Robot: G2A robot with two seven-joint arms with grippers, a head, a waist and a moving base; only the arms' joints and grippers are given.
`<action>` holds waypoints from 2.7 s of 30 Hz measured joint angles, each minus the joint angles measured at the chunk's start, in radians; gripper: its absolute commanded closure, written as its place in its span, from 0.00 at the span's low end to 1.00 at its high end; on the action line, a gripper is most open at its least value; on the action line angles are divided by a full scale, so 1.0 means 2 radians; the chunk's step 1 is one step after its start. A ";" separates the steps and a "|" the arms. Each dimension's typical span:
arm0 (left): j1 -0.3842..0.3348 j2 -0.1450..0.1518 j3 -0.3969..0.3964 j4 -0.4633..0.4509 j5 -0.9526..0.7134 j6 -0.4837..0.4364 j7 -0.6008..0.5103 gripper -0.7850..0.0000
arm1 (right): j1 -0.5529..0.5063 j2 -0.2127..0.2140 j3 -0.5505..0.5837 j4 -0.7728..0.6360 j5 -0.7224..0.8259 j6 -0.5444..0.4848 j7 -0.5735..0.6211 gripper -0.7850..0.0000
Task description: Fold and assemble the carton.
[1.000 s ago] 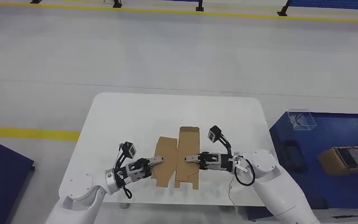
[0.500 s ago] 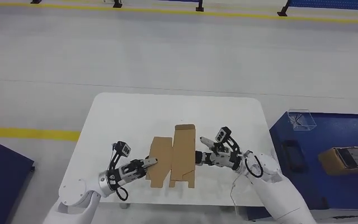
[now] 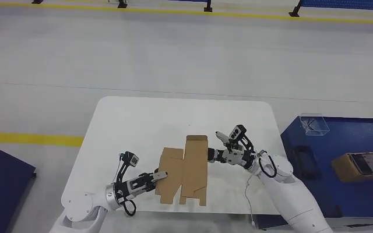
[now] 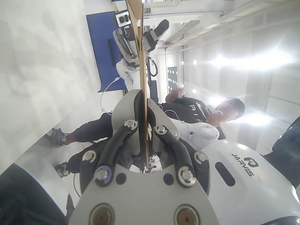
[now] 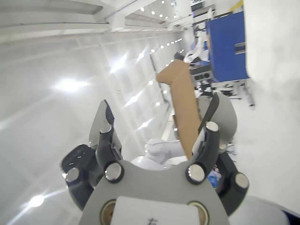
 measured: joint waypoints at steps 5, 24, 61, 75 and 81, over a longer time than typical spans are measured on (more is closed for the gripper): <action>0.000 0.002 0.001 -0.001 0.000 0.010 -0.003 1.00 | 0.003 0.002 -0.001 -0.005 -0.106 -0.021 -0.009 0.00; 0.001 0.007 0.013 -0.005 0.024 0.022 0.004 1.00 | -0.010 0.005 -0.015 -0.051 -0.211 -0.025 -0.059 1.00; 0.053 -0.007 0.056 -0.076 0.423 -0.145 0.378 0.00 | -0.093 0.016 0.042 -0.192 -0.395 -0.162 -0.171 1.00; 0.038 -0.004 0.118 -0.075 0.307 -0.166 0.215 0.00 | -0.100 0.011 0.020 -0.201 -0.460 -0.164 -0.213 1.00; 0.014 -0.008 0.145 -0.063 0.306 -0.160 0.214 0.00 | -0.102 0.008 0.006 -0.200 -0.422 -0.159 -0.193 1.00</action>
